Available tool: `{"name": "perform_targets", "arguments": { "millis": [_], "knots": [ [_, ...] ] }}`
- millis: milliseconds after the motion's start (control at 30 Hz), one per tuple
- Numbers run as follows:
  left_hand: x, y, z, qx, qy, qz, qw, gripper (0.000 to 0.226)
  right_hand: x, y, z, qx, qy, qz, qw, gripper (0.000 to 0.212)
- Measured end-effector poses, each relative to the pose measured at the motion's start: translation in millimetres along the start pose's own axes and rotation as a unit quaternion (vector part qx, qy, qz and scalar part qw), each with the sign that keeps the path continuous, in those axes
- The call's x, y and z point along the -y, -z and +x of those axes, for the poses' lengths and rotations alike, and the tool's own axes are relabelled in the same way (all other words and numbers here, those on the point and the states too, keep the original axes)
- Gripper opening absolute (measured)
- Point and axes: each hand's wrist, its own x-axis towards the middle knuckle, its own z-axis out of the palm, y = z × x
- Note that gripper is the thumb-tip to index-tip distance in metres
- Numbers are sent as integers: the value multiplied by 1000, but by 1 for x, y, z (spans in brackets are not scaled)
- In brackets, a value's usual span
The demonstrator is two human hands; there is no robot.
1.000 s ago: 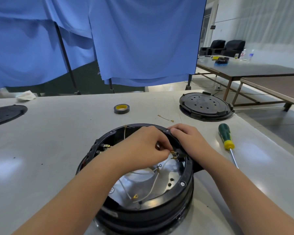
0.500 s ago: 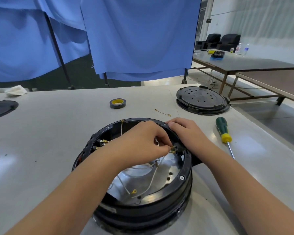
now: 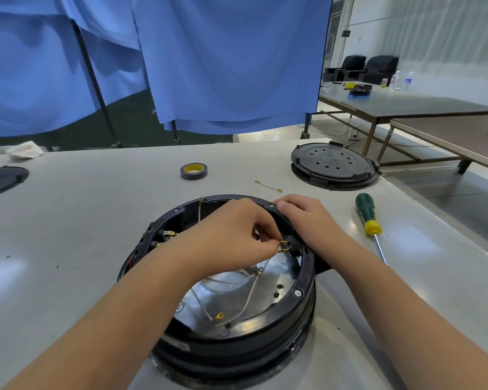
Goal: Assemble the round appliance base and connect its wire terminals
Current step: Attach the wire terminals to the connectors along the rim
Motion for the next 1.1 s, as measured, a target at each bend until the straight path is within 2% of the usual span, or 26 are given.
{"name": "perform_targets", "arguments": {
  "millis": [433,900,1100],
  "knots": [
    [0,-1,2,5,-4,19,1000,11,-2,-1,2,-3,1,2,1000,19],
    [-10,-8,3,-21,-40,156,987,12,-2,-5,6,1,-7,-1,1000,24],
    [-8,-7,3,-18,-25,112,993,13,-6,-3,6,6,-9,7,1000,22]
  ]
}}
